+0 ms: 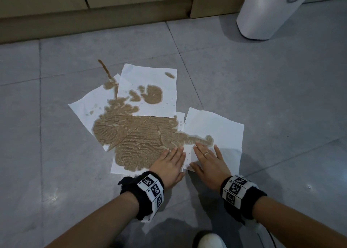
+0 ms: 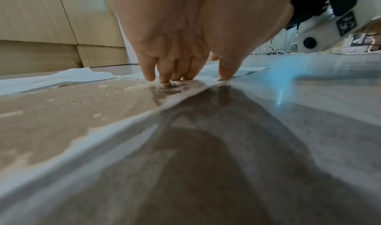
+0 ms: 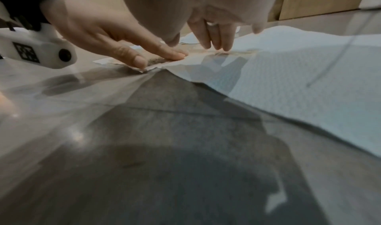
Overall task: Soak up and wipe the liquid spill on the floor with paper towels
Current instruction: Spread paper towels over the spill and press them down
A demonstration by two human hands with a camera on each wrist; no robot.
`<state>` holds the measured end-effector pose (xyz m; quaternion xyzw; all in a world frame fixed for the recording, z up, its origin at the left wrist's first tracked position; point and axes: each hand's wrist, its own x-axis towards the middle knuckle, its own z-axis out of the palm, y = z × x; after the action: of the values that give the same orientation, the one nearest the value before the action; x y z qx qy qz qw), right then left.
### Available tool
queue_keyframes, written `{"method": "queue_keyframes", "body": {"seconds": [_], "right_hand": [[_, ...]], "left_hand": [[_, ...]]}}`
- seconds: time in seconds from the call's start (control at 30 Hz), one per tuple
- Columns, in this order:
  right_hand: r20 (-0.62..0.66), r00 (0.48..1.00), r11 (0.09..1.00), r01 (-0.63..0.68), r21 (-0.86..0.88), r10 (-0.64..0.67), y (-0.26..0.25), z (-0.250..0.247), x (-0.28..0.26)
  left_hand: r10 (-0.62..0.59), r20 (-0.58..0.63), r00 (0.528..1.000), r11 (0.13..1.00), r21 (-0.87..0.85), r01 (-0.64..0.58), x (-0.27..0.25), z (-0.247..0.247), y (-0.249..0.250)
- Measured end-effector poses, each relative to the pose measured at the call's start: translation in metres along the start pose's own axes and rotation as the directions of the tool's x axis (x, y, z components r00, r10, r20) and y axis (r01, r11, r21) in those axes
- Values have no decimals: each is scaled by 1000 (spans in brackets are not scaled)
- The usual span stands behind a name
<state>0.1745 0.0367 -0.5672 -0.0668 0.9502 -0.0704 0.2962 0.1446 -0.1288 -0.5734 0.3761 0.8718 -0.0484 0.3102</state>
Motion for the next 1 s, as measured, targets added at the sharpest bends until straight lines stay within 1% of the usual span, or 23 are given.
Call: {"method": "queue_keyframes", "body": {"seconds": [0.03,0.1,0.13,0.17,0.23,0.33,0.4,0.47,0.53,0.63,0.7,0.77,0.8,0.87,0.93,1.0], "right_hand": [[49,999,999,4,-40,-2,1,-1,-1],[76,994,996,-69,-65,73,4,6,-1],[46,992,991,-111,-71,114,5,6,-3],[17,988,986,-155,-61,156,7,5,-7],[-16,972,971,-236,24,236,11,2,-14],[44,953,950,-302,78,299,19,11,-17],[-14,945,940,-325,102,328,18,15,-16],[-6,934,926,-355,126,358,15,14,-14],[13,928,917,-371,150,373,13,13,-14],[-5,923,907,-378,186,386,12,11,-15],[4,932,919,-359,162,363,14,11,-16],[-31,949,946,-308,101,313,16,10,-15],[-26,961,960,-273,60,275,17,10,-13],[24,976,976,-217,30,216,16,11,-10],[43,976,976,-213,35,212,14,10,-9],[12,971,970,-240,19,240,10,9,-12]], "left_hand": [[0,5,1000,1000,-4,0,0,0,0],[2,11,1000,1000,-3,-2,-1,-1,0],[2,14,1000,1000,-5,-2,-1,0,0],[6,15,1000,1000,-8,-5,-1,0,-1],[10,12,1000,1000,-18,-10,-2,0,-2],[13,12,1000,1000,-26,-13,-2,-1,-2],[11,10,1000,999,-32,-11,-2,0,-2],[8,9,1000,999,-38,-7,-2,0,-2],[4,8,1000,999,-40,-4,-2,0,-3],[2,4,1000,999,-54,-2,-1,0,-3],[2,1,1000,998,-61,-2,-1,0,-3],[4,2,1000,998,-60,-4,-1,0,-3],[4,3,1000,998,-60,-4,-1,0,-3],[2,5,1000,998,-61,-2,-1,-1,-3],[1,9,1000,998,-64,0,-2,-1,-3],[-2,8,1000,998,-66,3,-2,-1,-3]]}}
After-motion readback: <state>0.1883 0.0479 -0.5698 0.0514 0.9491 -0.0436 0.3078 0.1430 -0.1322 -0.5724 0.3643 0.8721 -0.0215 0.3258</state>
